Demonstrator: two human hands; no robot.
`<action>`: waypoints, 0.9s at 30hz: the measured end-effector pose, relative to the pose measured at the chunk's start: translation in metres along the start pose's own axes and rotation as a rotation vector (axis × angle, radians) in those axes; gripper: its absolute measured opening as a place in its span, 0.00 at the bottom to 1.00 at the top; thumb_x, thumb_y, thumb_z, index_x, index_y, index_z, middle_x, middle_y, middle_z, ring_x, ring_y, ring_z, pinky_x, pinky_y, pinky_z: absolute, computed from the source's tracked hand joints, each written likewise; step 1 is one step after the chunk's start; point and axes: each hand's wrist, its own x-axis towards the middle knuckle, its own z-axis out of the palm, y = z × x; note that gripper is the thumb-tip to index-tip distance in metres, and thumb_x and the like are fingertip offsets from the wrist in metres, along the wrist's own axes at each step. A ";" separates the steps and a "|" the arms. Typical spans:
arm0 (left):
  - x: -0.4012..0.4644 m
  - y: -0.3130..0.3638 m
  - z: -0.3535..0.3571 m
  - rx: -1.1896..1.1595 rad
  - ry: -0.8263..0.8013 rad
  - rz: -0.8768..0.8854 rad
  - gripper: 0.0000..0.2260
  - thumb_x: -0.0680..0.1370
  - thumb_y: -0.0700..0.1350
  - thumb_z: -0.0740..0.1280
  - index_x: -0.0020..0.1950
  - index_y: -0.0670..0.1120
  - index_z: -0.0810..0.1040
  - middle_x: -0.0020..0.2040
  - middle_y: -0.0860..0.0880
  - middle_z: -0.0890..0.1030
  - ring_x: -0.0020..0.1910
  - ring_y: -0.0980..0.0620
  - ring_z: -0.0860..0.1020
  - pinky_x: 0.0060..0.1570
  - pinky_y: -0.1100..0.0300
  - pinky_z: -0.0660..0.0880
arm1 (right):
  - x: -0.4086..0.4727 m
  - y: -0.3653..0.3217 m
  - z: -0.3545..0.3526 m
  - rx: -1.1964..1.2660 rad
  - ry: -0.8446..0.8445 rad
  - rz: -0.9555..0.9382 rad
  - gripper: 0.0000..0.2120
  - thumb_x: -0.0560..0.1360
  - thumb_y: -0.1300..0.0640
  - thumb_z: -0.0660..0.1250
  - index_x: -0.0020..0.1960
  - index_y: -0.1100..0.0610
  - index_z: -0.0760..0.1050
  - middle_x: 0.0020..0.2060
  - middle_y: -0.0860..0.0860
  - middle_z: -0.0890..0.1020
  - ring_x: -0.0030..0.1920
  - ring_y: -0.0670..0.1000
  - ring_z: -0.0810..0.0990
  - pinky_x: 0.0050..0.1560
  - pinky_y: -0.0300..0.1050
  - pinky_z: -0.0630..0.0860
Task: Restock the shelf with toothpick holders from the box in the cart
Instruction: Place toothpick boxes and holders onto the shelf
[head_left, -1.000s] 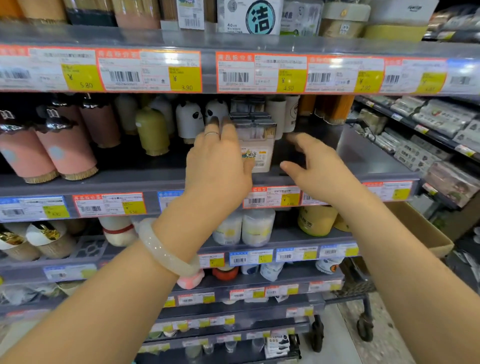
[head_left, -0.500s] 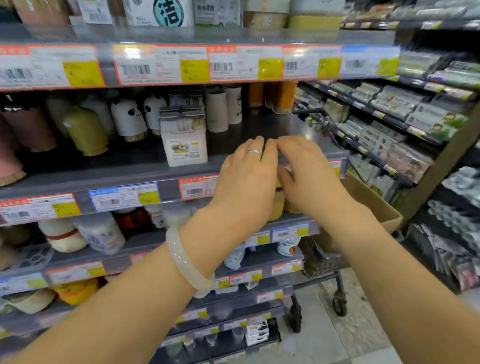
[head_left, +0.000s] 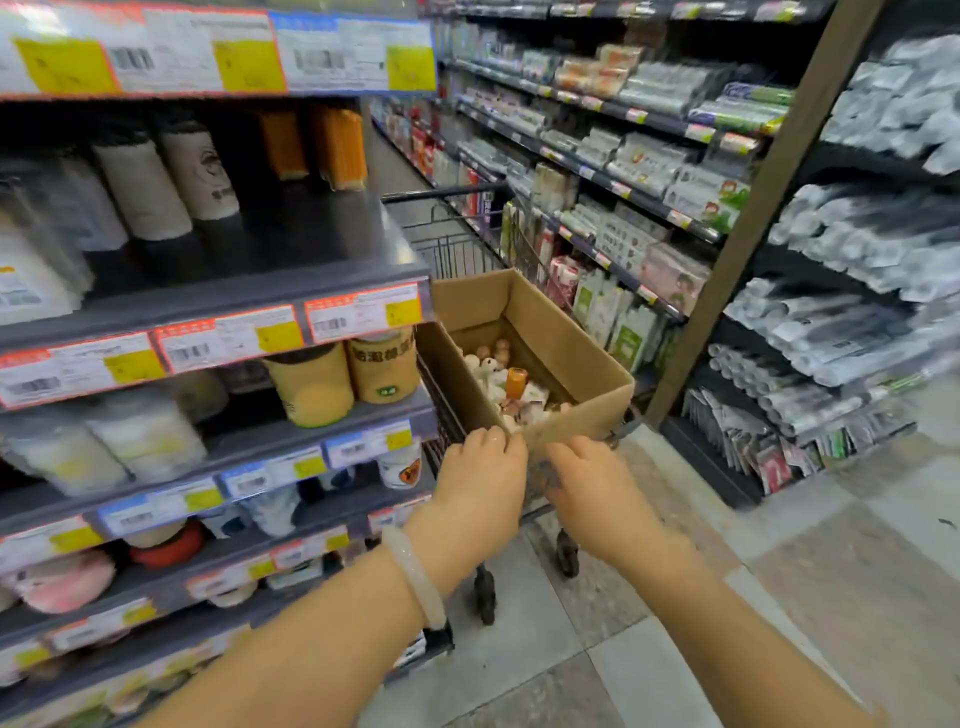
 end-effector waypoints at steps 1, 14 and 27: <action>0.006 0.009 0.007 -0.009 -0.030 -0.006 0.25 0.79 0.43 0.62 0.73 0.42 0.58 0.70 0.42 0.65 0.69 0.42 0.63 0.62 0.50 0.67 | -0.003 0.013 0.007 -0.002 -0.020 0.011 0.17 0.76 0.56 0.63 0.64 0.57 0.69 0.59 0.55 0.73 0.60 0.58 0.71 0.56 0.50 0.71; 0.081 0.046 0.061 -0.004 -0.244 -0.067 0.26 0.78 0.38 0.61 0.74 0.42 0.57 0.70 0.41 0.63 0.70 0.41 0.61 0.65 0.48 0.64 | 0.026 0.092 0.066 0.073 -0.212 0.110 0.13 0.77 0.59 0.61 0.60 0.59 0.69 0.57 0.58 0.72 0.58 0.58 0.71 0.45 0.47 0.63; 0.248 0.010 0.074 0.009 -0.328 -0.117 0.19 0.76 0.40 0.63 0.67 0.41 0.66 0.65 0.42 0.68 0.65 0.42 0.66 0.59 0.50 0.68 | 0.177 0.171 0.067 0.105 -0.257 0.136 0.19 0.76 0.60 0.61 0.67 0.60 0.68 0.61 0.56 0.73 0.59 0.58 0.72 0.57 0.51 0.73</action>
